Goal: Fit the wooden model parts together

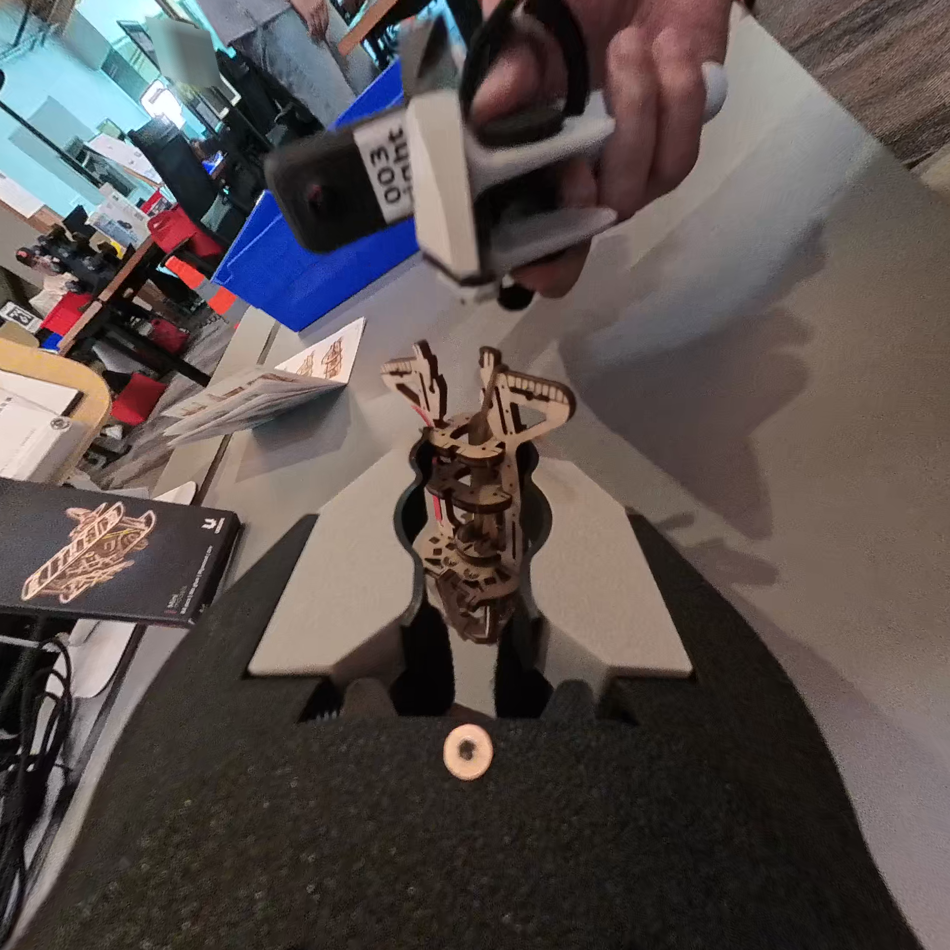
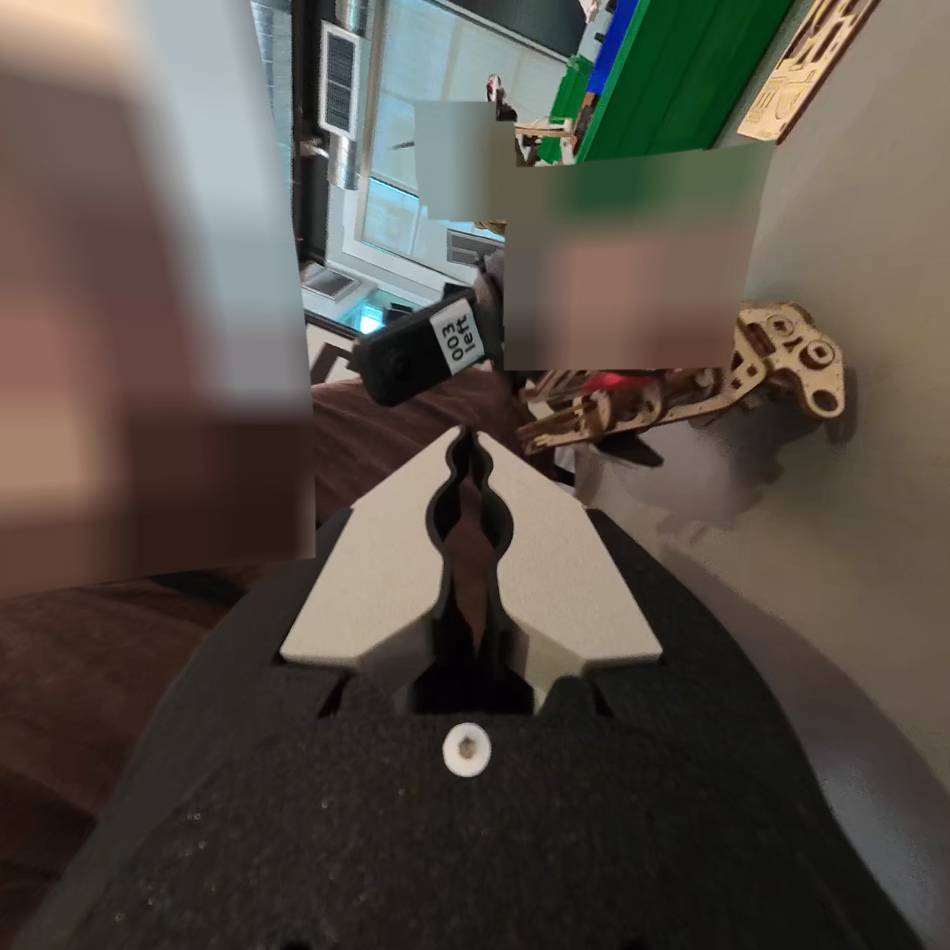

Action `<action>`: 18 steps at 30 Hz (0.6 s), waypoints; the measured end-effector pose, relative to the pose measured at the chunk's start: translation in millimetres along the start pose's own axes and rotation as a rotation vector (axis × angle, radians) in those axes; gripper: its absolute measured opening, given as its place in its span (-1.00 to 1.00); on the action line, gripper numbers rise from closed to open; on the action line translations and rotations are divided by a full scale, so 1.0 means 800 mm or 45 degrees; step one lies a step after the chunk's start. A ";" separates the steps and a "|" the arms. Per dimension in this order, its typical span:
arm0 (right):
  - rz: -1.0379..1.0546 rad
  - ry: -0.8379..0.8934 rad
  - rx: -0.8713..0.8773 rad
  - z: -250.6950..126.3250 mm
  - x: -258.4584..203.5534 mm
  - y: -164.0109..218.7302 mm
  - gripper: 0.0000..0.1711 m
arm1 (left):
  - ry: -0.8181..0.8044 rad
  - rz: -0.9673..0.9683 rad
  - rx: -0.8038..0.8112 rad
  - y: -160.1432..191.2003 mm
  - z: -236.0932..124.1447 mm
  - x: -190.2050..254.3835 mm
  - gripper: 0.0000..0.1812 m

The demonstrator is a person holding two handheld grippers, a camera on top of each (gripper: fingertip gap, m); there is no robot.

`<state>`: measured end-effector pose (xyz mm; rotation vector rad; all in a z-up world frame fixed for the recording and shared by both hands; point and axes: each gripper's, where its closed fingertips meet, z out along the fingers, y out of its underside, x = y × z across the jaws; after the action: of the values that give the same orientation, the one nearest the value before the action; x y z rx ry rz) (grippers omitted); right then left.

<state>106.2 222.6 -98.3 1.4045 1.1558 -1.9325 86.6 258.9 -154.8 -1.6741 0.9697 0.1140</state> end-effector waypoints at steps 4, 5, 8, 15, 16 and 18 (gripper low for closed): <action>-0.106 0.107 -0.046 0.001 -0.004 0.003 -1.00 | 0.026 -0.035 0.028 -0.003 -0.002 0.000 -0.67; -0.134 0.136 -0.057 0.000 -0.004 0.003 -1.00 | 0.024 -0.027 0.024 -0.003 -0.001 0.001 -0.67; -0.284 0.306 -0.081 0.000 0.001 -0.001 -1.00 | 0.021 0.002 0.014 -0.004 0.002 0.005 -0.67; -1.025 0.931 -0.411 -0.008 0.012 0.004 -0.67 | 0.026 -0.032 0.022 -0.007 0.005 0.006 -0.68; -1.036 0.927 -0.443 -0.005 0.009 0.006 -0.66 | 0.029 -0.027 0.025 -0.008 0.005 0.007 -0.68; -0.984 0.914 -0.516 -0.002 0.010 0.013 -0.66 | 0.017 0.022 0.027 -0.012 0.006 0.010 -0.68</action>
<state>112.2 219.1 -109.7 1.5882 2.5621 -1.4426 100.1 258.7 -153.2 -1.6494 0.9922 0.1039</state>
